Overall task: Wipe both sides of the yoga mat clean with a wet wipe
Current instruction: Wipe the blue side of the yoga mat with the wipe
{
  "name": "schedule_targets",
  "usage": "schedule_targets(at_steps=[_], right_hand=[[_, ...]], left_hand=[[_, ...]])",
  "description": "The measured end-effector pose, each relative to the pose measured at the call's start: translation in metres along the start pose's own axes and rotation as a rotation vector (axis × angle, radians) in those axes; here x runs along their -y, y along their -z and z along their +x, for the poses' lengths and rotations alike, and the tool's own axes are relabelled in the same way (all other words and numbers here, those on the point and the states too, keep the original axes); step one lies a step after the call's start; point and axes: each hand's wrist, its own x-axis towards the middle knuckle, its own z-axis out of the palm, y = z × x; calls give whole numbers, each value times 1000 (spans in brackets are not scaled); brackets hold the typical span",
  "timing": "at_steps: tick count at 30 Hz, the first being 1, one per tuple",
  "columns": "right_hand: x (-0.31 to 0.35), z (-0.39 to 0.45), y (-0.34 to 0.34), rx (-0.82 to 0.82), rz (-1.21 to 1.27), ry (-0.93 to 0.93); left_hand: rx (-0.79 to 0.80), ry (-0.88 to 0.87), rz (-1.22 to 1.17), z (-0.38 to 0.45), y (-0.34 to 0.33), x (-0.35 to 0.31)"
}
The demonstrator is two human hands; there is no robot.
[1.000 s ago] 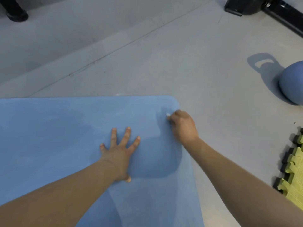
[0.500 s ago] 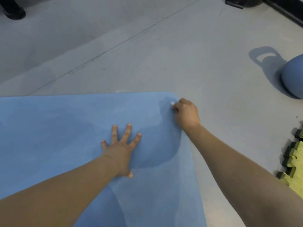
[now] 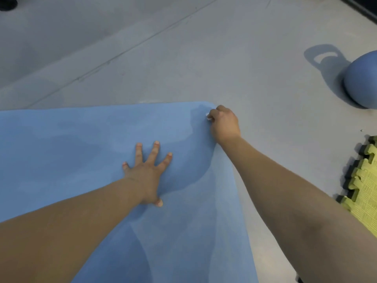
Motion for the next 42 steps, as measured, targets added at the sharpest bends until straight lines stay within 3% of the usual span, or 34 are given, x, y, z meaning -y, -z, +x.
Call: schedule_targets(at_steps=[4,8,11,16,21,25,28,33,39,42], right_hand=[[6,-100,-3,-76,84,165],[15,-192,-2,16,120,283],[10,-164,-7,9,78,332],[17,-81,-9,4,7,123],[45,-186,-13,-34,138,241],[51,-269,-14,46,190,357],[40,-226,-17,26,139,354],[29,-143,-13,-36,86,123],[32,-290,-8,15,193,202],[19,-357,-2,36,185,189]], left_hand=[[-14,2,-16,-1,-1,1],[-31,2,-1,-2,-1,-2],[-28,7,-1,-2,-1,-2],[-72,6,7,-8,-7,-8],[-154,-76,38,-17,-17,-16],[-129,-107,17,-14,-18,-17],[-171,-188,72,-25,-28,-20],[-156,-241,144,-37,-41,-26],[-43,-137,87,-44,-51,-51],[-64,-94,112,-44,-60,-64]])
